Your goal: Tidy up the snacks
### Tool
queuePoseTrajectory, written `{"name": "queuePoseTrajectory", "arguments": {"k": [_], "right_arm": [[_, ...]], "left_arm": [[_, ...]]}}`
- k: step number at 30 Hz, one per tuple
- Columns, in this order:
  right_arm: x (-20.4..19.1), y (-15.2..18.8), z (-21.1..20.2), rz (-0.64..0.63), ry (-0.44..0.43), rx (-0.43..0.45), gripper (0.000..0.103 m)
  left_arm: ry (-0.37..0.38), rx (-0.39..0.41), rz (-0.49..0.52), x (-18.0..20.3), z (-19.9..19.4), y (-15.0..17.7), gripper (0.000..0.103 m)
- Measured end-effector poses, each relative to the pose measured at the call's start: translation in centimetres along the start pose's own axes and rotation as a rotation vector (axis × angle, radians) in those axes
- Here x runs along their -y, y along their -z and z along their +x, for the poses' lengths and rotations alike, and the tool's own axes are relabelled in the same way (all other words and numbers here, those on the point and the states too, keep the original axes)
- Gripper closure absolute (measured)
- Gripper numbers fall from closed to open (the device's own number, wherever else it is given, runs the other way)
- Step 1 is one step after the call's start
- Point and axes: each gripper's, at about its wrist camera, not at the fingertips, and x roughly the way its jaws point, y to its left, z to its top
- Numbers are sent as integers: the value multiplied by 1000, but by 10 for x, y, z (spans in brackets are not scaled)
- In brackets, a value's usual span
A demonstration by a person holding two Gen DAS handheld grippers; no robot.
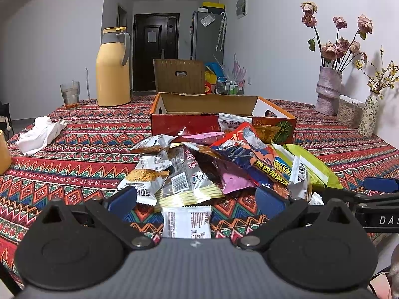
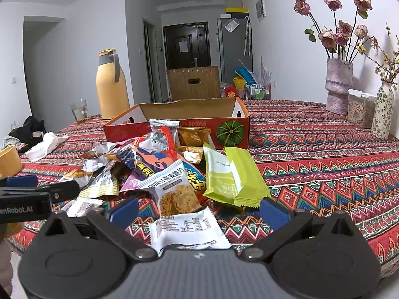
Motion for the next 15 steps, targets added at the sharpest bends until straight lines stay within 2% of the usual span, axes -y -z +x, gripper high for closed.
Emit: {"name": "queuePoseTrajectory", "arguments": {"k": [15], "right_arm": [[0,0,1,-1,0,-2,0]], "left_arm": [[4,-2,-7,-1,-1,3,0]]}}
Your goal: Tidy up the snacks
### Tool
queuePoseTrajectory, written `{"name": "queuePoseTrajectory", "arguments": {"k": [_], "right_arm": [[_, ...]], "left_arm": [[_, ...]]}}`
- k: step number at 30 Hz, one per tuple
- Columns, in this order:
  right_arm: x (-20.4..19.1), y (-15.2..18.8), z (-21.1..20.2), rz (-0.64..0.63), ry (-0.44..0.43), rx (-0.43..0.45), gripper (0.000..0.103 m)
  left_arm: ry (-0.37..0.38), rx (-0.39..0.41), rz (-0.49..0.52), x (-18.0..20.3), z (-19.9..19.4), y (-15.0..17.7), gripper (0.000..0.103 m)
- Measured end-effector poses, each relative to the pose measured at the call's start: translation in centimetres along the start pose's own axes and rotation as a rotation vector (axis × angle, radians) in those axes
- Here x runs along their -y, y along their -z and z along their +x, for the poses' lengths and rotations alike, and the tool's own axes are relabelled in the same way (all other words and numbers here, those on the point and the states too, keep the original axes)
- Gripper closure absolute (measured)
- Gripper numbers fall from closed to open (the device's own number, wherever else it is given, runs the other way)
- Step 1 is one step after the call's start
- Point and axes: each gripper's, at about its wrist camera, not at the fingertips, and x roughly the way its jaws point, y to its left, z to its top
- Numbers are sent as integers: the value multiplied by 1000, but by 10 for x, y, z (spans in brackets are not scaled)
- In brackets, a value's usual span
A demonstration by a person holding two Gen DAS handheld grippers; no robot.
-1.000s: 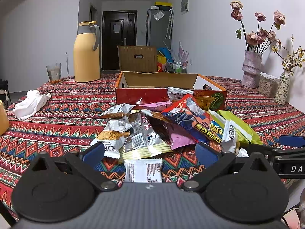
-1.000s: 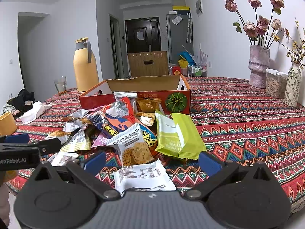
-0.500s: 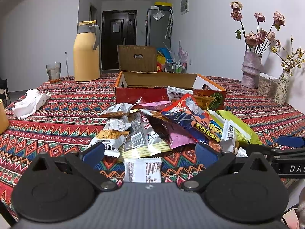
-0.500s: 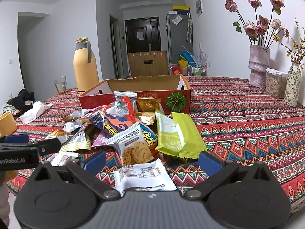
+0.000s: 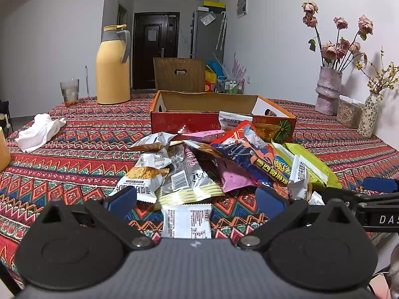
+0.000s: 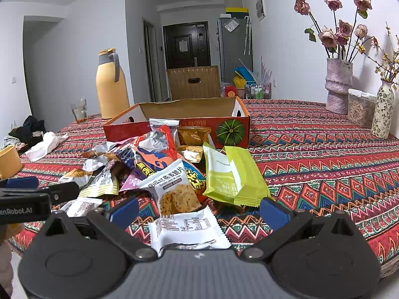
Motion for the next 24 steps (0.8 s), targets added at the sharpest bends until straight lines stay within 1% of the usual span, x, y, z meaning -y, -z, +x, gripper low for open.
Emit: {"name": "queuePoseTrajectory", "arguments": {"k": [24], "right_arm": [[-1,1,0,-2,0,-4,0]], "left_arm": [[5,-11,-18,-4,1,2,0]]}}
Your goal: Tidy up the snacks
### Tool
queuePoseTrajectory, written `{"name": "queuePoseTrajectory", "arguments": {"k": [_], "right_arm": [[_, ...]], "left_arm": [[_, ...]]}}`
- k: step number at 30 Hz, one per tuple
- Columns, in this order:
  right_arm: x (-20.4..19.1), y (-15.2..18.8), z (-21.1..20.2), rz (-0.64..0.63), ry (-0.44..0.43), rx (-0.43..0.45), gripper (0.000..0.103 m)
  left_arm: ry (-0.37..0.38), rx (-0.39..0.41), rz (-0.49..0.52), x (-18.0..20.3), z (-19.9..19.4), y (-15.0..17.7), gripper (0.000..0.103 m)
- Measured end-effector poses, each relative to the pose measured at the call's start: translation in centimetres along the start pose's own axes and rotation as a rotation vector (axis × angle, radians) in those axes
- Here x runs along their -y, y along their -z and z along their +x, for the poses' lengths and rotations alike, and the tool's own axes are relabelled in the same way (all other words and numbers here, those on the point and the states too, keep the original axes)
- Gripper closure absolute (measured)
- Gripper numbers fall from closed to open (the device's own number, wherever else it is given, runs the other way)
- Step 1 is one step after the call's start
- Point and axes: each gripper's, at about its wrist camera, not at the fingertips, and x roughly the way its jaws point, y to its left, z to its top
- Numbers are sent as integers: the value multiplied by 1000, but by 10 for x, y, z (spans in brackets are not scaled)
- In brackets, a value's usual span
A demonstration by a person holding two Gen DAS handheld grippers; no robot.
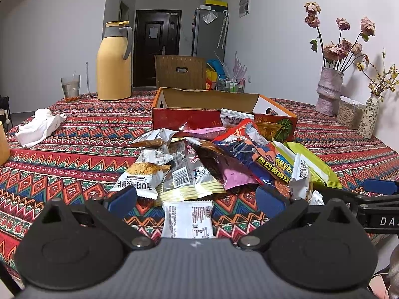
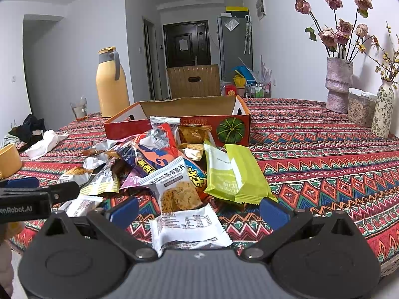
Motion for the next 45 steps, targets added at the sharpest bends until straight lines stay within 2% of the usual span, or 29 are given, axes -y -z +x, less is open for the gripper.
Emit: {"name": "queuePoseTrajectory", "arguments": {"k": [14,28,31,37,39,43,45], "right_arm": [[0,6,2,-4,-1,-10,0],[-3,14,37,-53,-22,-129,0],[-3,17,47,-82,-32,-131,1],[-3,21,51,-112,-47,-120,15],[-3,21,49,-116,-58,-112,24],[-2,22,44,-120,-66,-105,32],[-1,23,42,-114,-72,-98,39]], "left_arm": [[-1,-4,-4,-1,0,1,0],[-3,-52,-23,-9,13,8,0],[-1,-60,-25,-10,16,10,0],[4,-74,-29,-11,21,10,0],[7,-77,-25,-10,21,10,0],[7,-76,-24,-10,20,10,0],[6,-76,-26,-10,20,11,0]]}}
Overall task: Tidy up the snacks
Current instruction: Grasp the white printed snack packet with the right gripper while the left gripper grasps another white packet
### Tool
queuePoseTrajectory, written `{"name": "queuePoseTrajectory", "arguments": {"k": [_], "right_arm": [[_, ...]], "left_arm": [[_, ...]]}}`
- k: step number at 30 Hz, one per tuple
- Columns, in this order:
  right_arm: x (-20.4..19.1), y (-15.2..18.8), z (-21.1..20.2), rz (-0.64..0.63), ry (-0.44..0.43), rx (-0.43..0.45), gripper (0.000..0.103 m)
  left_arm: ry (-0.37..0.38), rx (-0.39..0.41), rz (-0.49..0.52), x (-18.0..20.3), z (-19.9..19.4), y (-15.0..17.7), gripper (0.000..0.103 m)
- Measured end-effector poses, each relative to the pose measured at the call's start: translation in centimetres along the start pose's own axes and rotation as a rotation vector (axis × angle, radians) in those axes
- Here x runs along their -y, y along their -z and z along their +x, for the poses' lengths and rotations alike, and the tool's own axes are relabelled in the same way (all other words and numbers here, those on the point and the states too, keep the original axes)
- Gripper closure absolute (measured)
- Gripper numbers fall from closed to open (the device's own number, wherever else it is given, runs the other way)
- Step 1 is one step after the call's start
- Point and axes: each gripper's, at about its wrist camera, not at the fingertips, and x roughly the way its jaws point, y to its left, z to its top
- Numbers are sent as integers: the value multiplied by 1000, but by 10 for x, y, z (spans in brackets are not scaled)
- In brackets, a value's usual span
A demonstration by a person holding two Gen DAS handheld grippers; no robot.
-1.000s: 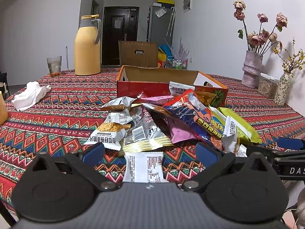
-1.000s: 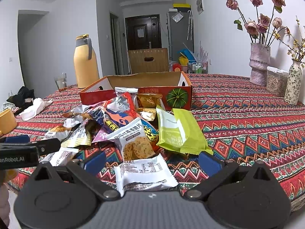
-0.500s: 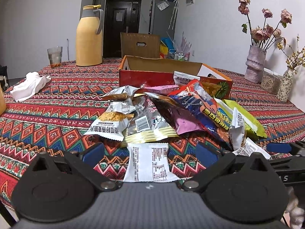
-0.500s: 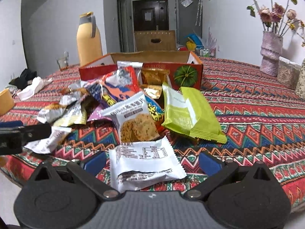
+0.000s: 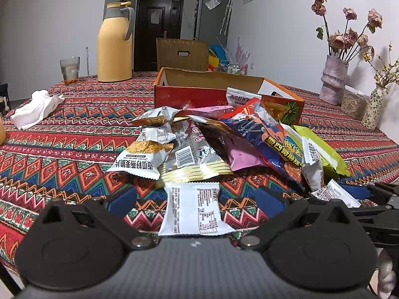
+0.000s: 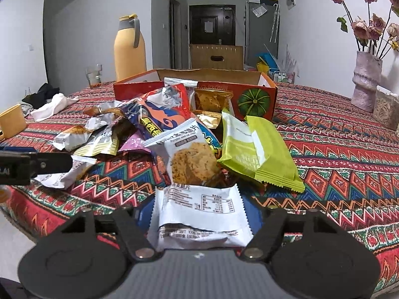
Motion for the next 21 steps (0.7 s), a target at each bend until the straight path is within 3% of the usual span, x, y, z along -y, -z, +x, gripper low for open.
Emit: {"name": "queuePoseTrajectory", "arguments": {"k": [5,21], "right_arm": [[2,2,-6,17,-11,16,47],[21,-2,-26,69,23,95,48]], "left_arm": [[-2,-7,-8,-1,-2,1,0],[-68,-102,-9,4,28,-2,3]]}}
